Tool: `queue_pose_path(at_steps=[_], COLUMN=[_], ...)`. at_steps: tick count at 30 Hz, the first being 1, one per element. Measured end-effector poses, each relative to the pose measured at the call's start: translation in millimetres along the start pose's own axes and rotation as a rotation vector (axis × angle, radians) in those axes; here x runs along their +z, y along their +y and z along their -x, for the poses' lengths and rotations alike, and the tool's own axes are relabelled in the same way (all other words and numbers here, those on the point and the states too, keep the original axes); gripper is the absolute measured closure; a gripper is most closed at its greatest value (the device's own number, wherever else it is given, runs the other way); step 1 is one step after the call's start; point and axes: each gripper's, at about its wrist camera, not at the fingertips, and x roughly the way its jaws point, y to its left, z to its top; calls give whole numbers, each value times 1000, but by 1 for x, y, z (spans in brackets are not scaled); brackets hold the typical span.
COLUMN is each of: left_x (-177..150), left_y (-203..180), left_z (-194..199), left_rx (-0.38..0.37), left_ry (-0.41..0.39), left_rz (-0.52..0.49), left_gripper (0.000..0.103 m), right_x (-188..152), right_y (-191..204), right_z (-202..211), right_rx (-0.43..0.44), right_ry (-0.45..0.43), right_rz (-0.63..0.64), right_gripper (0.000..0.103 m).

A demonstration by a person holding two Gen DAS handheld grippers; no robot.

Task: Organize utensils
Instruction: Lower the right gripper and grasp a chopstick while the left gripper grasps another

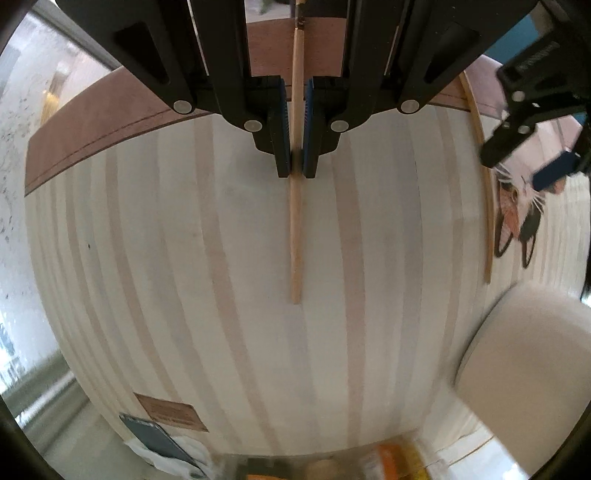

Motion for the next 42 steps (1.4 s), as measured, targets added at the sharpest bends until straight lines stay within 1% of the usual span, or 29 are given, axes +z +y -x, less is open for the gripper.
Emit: queue_pose_path(at_steps=[1,3,4,5,6,8,9,10,14,17,19,21,25,29,33,37,42], left_x=[1,1,0,1,1,1,0,-1,-16,-29,-35,-37,-34,-34,-37,-24,-14], left_y=[-5,-8,-8,-1,4,13,20,27,65,92,106,117,136,141,127,129,126], left_z=[-1,-5,-6,-7,-7,-6,-6,-5,-3,-1,-2,-3,2,3,1,3,-3], left_rx=[3,7,0,0,3,-10,-5,7,35,72,84,77,75,77,68,69,74], left_ry=[2,15,9,4,-2,1,2,1,14,20,30,33,38,39,47,58,45], left_rz=[-5,-11,-5,2,6,14,31,43,122,169,198,225,230,220,229,216,203], left_gripper=[43,68,69,79,92,98,99,99,99,99,99,98,98,98,98,98,98], right_x=[-1,-3,-3,-4,-5,-4,-5,1,-2,-6,-7,-8,-14,-20,-23,-24,-33], right_y=[-4,-12,-14,-15,-18,-12,-14,-6,3,29,48,71,103,123,135,134,141], right_z=[0,0,0,-1,-1,-6,-6,-5,-10,-5,-7,-8,-11,-10,-7,-7,-9], right_rx=[7,13,13,12,12,12,11,9,16,60,90,114,125,89,85,68,26], right_ry=[0,-1,-2,-3,-5,-6,-6,-5,-9,14,30,38,51,50,59,82,65], right_rz=[-10,-18,-18,-19,-21,-23,-24,-24,-15,9,32,75,144,185,180,175,210], right_gripper=[96,96,96,96,96,96,96,96,96,96,96,96,96,96,96,95,95])
